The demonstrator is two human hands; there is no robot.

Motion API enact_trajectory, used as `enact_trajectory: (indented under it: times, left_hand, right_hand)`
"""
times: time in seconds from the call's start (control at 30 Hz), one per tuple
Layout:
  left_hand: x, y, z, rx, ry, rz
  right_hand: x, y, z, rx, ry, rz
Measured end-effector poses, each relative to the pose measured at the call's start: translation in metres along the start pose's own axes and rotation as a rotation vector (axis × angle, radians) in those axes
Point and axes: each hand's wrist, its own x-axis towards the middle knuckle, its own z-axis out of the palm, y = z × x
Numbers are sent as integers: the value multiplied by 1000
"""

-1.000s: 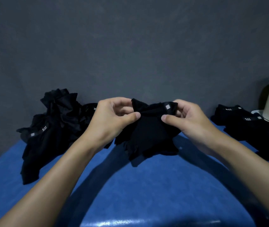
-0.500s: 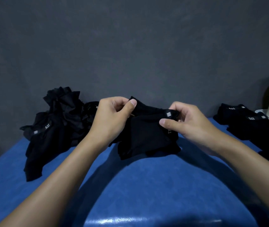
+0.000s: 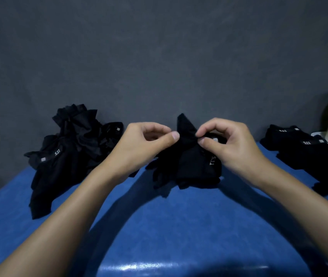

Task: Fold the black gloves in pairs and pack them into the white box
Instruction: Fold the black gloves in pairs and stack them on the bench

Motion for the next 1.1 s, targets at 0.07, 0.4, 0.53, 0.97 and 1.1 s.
enact_trajectory:
  times: [0.07, 0.4, 0.53, 0.97, 1.1]
  left_hand:
    - [-1, -1, -5, -15, -58, -8]
    - [3, -2, -4, -51, 46, 135]
    - [2, 1, -1, -32, 121, 195]
    - [-1, -5, 9, 41, 66, 115]
    - [-4, -1, 20, -217, -51, -69]
  right_hand:
    - [0, 4, -2, 44, 67, 37]
    - [-1, 1, -8, 103, -148, 88]
    - [0, 2, -7, 46, -91, 75]
    - [-4, 6, -5, -90, 42, 92]
    - [-13, 0, 5, -141, -165, -50]
